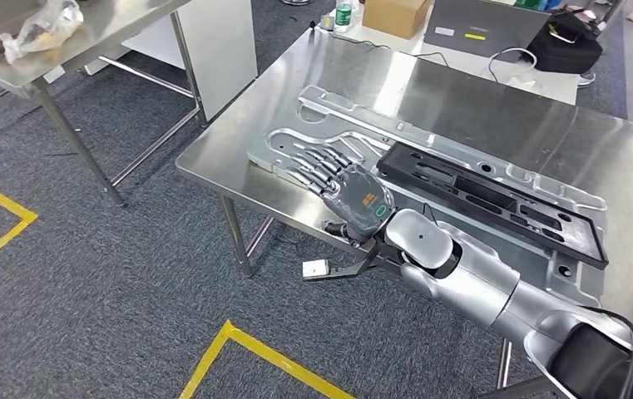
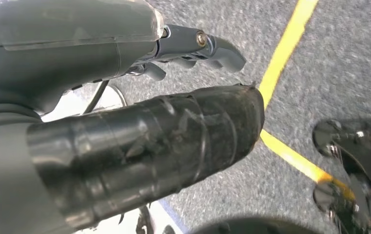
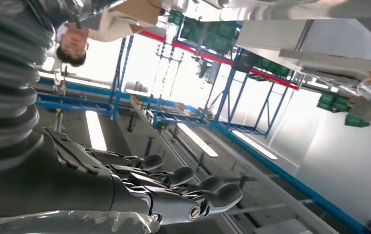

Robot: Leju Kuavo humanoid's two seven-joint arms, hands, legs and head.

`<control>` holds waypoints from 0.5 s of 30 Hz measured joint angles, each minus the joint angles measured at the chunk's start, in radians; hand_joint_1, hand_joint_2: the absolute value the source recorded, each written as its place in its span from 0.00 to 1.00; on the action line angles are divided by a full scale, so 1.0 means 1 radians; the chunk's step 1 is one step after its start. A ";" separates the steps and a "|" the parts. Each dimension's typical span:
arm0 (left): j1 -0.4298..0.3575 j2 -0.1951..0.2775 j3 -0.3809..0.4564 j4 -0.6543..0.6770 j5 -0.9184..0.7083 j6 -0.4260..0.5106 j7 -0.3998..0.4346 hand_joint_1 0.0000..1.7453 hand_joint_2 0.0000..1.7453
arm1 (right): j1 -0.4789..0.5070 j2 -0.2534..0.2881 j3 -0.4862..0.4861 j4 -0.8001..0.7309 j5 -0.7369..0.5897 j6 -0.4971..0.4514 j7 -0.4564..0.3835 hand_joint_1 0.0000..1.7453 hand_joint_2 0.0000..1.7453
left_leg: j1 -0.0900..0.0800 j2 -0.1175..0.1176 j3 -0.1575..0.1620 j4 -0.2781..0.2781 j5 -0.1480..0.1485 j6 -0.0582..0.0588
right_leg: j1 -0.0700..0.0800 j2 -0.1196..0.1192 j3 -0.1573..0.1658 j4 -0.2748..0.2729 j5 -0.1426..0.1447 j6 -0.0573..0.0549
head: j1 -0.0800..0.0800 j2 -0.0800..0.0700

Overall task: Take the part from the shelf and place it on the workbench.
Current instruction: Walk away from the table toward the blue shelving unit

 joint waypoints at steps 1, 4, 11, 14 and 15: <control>0.000 0.000 0.000 0.000 0.000 0.000 0.000 0.00 0.00 | 0.004 -0.001 0.000 0.000 0.000 -0.001 0.000 0.00 1.00 | 0.000 -0.010 -0.001 0.000 0.001 0.002 | 0.000 0.017 -0.032 0.066 -0.030 0.001 | 0.000 0.000; 0.001 0.000 0.000 0.000 0.000 0.002 0.004 0.00 0.00 | 0.025 -0.004 0.004 0.000 0.003 -0.009 0.003 0.00 1.00 | -0.003 -0.048 -0.001 0.001 0.001 0.003 | 0.001 0.031 -0.077 0.141 -0.028 -0.001 | 0.000 0.000; 0.007 -0.006 0.000 0.000 -0.001 0.011 0.013 0.00 0.00 | 0.115 -0.035 0.002 -0.019 0.013 -0.089 0.019 0.00 1.00 | 0.005 -0.131 -0.009 0.000 0.008 -0.023 | 0.009 0.093 0.036 -0.125 0.094 -0.031 | 0.000 0.000; 0.012 -0.004 0.000 0.000 -0.004 0.016 0.013 0.00 0.00 | 0.143 -0.038 -0.002 -0.029 0.014 -0.103 0.021 0.00 1.00 | 0.000 -0.085 -0.030 0.042 -0.021 -0.038 | 0.001 0.056 0.055 -0.151 0.105 -0.045 | -0.002 0.000; 0.010 -0.003 0.000 0.000 -0.006 0.017 0.014 0.00 0.00 | 0.151 -0.039 -0.004 -0.031 0.016 -0.106 0.020 0.00 1.00 | -0.001 -0.050 -0.053 0.092 -0.049 -0.041 | 0.000 0.042 0.059 -0.157 0.106 -0.049 | -0.002 0.000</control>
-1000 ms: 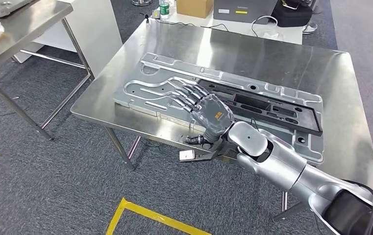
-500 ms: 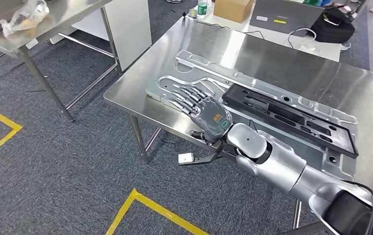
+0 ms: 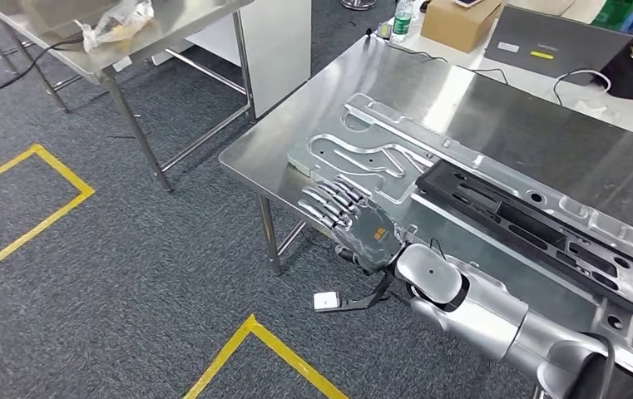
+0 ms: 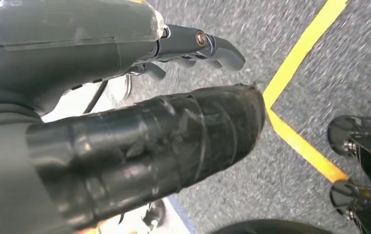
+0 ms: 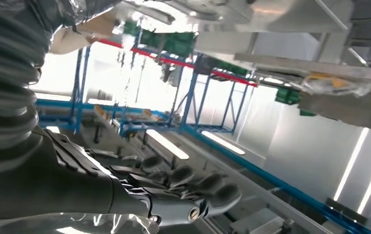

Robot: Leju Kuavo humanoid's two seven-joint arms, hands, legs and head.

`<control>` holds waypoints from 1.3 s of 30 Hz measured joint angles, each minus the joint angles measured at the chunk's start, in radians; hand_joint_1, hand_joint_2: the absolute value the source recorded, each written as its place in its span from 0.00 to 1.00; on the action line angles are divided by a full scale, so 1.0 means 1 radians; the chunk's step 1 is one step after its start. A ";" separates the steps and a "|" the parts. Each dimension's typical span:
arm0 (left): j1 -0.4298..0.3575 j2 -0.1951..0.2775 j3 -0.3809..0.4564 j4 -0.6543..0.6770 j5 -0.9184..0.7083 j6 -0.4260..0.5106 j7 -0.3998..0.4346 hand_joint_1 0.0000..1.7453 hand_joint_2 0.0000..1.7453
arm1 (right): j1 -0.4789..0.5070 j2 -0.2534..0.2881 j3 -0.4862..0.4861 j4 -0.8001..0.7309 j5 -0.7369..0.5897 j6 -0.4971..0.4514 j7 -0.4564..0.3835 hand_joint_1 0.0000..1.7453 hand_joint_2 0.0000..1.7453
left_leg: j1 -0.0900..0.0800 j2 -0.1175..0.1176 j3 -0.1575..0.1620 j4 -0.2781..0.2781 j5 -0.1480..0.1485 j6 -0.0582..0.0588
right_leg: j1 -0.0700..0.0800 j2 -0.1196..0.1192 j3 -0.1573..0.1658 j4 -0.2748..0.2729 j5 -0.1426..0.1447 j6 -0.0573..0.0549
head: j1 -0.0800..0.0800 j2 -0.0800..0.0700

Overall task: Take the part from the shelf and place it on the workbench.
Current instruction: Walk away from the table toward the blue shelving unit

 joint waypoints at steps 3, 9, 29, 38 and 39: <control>-0.006 0.000 0.000 0.000 -0.004 0.001 0.000 0.00 0.00 | 0.021 -0.004 -0.002 -0.003 0.007 -0.002 -0.005 0.00 1.00 | 0.005 0.047 -0.080 0.164 -0.069 -0.010 | 0.002 -0.042 0.001 0.003 -0.005 -0.004 | -0.001 0.000; -0.006 0.005 0.000 0.000 -0.006 0.002 0.001 0.00 0.00 | 0.032 -0.005 -0.011 -0.004 0.011 0.003 -0.012 0.00 1.00 | 0.002 0.112 0.057 -0.079 0.038 0.000 | 0.007 -0.106 0.003 0.024 -0.026 0.019 | 0.000 0.000; -0.008 0.003 0.000 0.000 -0.013 0.002 0.015 0.00 0.00 | 0.048 -0.019 -0.030 0.013 0.018 0.006 -0.021 0.00 1.00 | 0.005 -0.086 0.038 -0.094 0.065 0.014 | 0.001 0.049 -0.013 0.033 -0.020 0.024 | 0.002 0.000; -0.010 0.006 0.001 0.000 -0.022 0.001 0.015 0.00 0.00 | 0.053 -0.017 -0.031 0.016 0.018 0.003 -0.022 0.00 1.00 | 0.006 0.055 -0.056 0.124 -0.029 -0.013 | 0.000 -0.075 0.005 0.009 -0.011 0.006 | -0.002 0.000; -0.009 0.007 0.001 0.000 -0.023 0.001 0.015 0.00 0.00 | 0.053 -0.017 -0.031 0.016 0.018 0.003 -0.022 0.00 1.00 | 0.006 0.072 -0.018 0.057 0.002 -0.012 | 0.000 -0.086 0.006 0.011 -0.014 0.009 | -0.002 0.000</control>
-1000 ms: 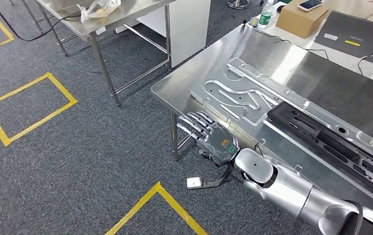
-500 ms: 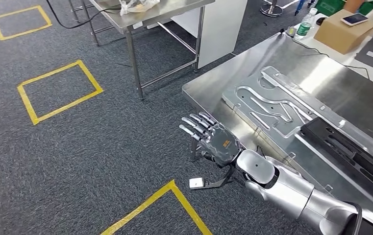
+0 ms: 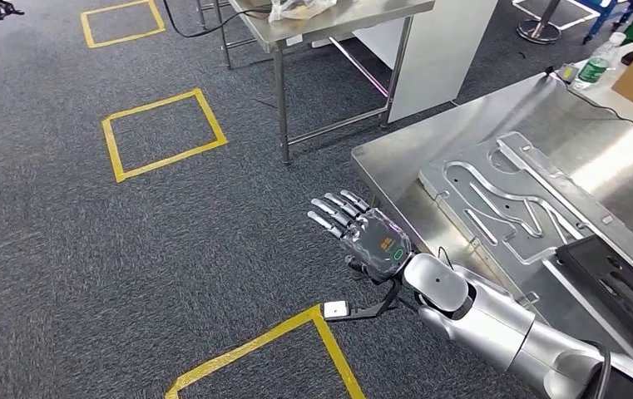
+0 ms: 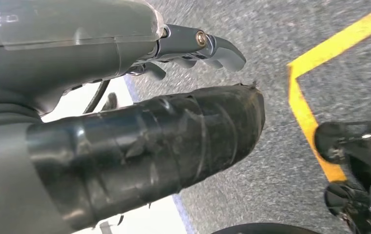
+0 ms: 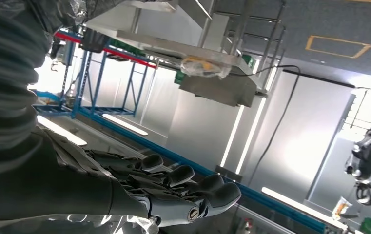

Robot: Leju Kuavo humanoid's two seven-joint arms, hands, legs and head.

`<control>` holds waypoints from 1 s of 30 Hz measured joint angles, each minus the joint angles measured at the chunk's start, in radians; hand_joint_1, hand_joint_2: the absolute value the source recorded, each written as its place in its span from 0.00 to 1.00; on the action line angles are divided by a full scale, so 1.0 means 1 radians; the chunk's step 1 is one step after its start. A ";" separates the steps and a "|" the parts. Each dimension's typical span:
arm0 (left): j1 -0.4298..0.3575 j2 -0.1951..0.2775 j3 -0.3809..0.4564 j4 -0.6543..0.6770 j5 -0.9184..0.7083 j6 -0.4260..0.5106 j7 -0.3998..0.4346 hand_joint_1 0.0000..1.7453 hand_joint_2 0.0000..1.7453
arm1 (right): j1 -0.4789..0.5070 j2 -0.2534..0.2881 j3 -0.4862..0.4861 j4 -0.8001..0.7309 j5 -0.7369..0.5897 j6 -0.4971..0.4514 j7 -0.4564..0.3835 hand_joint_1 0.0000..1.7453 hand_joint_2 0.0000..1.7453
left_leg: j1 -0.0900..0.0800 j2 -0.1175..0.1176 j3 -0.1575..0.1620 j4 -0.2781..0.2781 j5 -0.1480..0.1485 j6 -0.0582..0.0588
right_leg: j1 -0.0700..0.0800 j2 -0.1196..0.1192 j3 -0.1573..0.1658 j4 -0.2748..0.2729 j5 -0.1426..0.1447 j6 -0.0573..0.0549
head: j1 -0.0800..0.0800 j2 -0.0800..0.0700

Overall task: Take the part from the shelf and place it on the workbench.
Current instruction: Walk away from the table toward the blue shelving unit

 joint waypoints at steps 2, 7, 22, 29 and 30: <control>0.000 0.001 0.000 0.000 0.000 0.000 -0.001 0.00 0.00 | -0.001 0.000 -0.001 0.000 0.000 0.000 0.000 0.00 1.00 | -0.005 0.040 0.063 -0.113 0.035 0.009 | 0.006 -0.020 0.001 0.007 -0.008 0.010 | 0.001 0.000; 0.000 0.001 0.000 0.000 -0.004 0.001 -0.004 0.00 0.00 | -0.002 -0.001 -0.007 0.004 0.000 -0.002 -0.001 0.00 1.00 | -0.010 0.013 0.073 -0.152 0.045 0.043 | 0.005 -0.033 0.002 0.024 -0.029 0.035 | 0.004 0.000; -0.001 -0.001 0.000 0.000 -0.012 0.004 -0.018 0.00 0.00 | 0.008 -0.046 -0.076 0.011 -0.012 0.008 -0.018 0.00 1.00 | -0.012 -0.145 0.051 -0.145 0.060 0.031 | 0.006 0.129 -0.011 0.004 0.004 -0.004 | 0.004 0.000; -0.006 -0.001 0.000 0.000 -0.028 0.013 -0.029 0.00 0.00 | 0.013 -0.047 -0.089 0.007 -0.009 0.016 -0.021 0.00 1.00 | -0.001 -0.021 -0.067 0.102 -0.044 -0.003 | 0.006 0.023 0.004 -0.011 0.005 -0.009 | 0.003 0.000; -0.005 0.000 0.000 0.000 -0.029 0.014 -0.029 0.00 0.00 | 0.013 -0.047 -0.090 0.007 -0.009 0.018 -0.021 0.00 1.00 | 0.002 -0.012 -0.038 0.051 -0.014 -0.006 | 0.005 0.010 0.004 -0.007 0.002 -0.006 | 0.003 0.000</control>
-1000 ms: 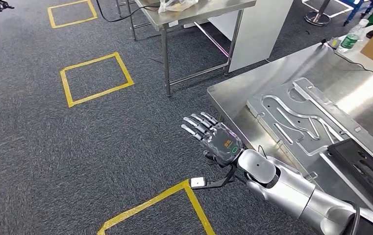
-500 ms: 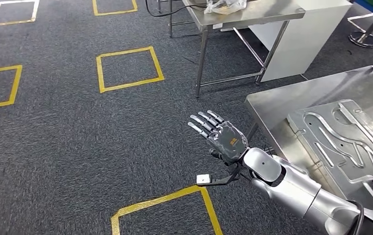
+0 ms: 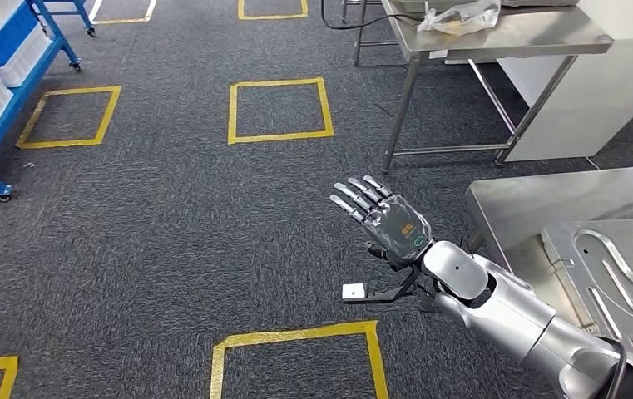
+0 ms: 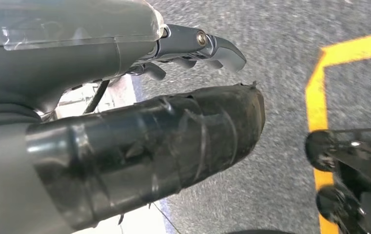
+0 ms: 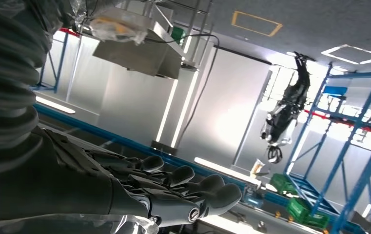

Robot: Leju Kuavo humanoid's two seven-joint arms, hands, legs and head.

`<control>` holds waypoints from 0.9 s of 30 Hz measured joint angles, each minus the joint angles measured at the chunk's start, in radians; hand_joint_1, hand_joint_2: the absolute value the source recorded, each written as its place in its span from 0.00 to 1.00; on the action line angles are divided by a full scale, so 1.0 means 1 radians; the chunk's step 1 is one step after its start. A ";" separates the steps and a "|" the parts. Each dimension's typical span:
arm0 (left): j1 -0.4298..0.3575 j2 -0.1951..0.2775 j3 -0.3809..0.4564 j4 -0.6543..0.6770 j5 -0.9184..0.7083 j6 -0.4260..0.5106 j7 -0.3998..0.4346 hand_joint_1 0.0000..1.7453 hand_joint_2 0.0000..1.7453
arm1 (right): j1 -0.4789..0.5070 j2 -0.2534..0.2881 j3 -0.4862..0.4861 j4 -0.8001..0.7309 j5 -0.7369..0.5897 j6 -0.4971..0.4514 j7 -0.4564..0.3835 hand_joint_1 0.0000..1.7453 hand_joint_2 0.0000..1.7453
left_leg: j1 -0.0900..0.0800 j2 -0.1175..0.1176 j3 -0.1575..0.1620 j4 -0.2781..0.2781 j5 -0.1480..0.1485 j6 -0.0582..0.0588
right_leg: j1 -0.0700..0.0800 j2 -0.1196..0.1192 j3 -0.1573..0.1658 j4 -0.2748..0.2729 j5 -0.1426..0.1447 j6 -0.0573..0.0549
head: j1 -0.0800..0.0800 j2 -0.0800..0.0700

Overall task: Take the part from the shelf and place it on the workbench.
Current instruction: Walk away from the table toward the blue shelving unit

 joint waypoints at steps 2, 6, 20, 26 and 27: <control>0.000 0.002 0.000 0.000 -0.002 0.001 0.000 0.00 0.00 | -0.001 0.000 -0.003 -0.001 0.000 0.003 0.000 0.00 1.00 | 0.000 0.033 0.070 -0.133 0.050 0.002 | 0.001 -0.024 0.000 0.012 -0.011 0.011 | 0.000 0.000; 0.001 0.003 0.000 0.000 -0.003 0.001 0.001 0.00 0.00 | -0.003 -0.001 -0.009 -0.004 0.000 0.006 -0.003 0.00 1.00 | -0.008 0.020 0.097 -0.195 0.066 0.033 | 0.004 -0.062 0.004 0.017 -0.021 0.034 | 0.002 0.000; -0.001 0.003 0.000 0.000 -0.021 0.016 -0.011 0.00 0.00 | 0.021 -0.015 -0.026 -0.012 -0.002 0.008 -0.002 0.00 1.00 | -0.006 -0.145 0.080 -0.197 0.088 0.041 | -0.004 0.169 -0.025 0.036 -0.018 0.027 | 0.002 0.000; 0.002 0.003 0.006 0.000 -0.017 0.016 0.002 0.00 0.00 | 0.029 -0.022 -0.035 -0.026 -0.003 0.008 0.001 0.00 1.00 | -0.009 -0.033 0.004 -0.048 0.002 0.019 | 0.000 0.074 -0.005 0.007 -0.004 -0.001 | -0.001 0.000; 0.001 0.001 0.006 0.000 -0.019 0.016 -0.003 0.00 0.00 | 0.034 -0.024 -0.037 -0.027 -0.002 0.008 0.006 0.00 1.00 | -0.007 -0.020 -0.025 0.017 -0.029 0.016 | 0.003 0.056 -0.005 0.007 -0.005 -0.003 | -0.001 0.000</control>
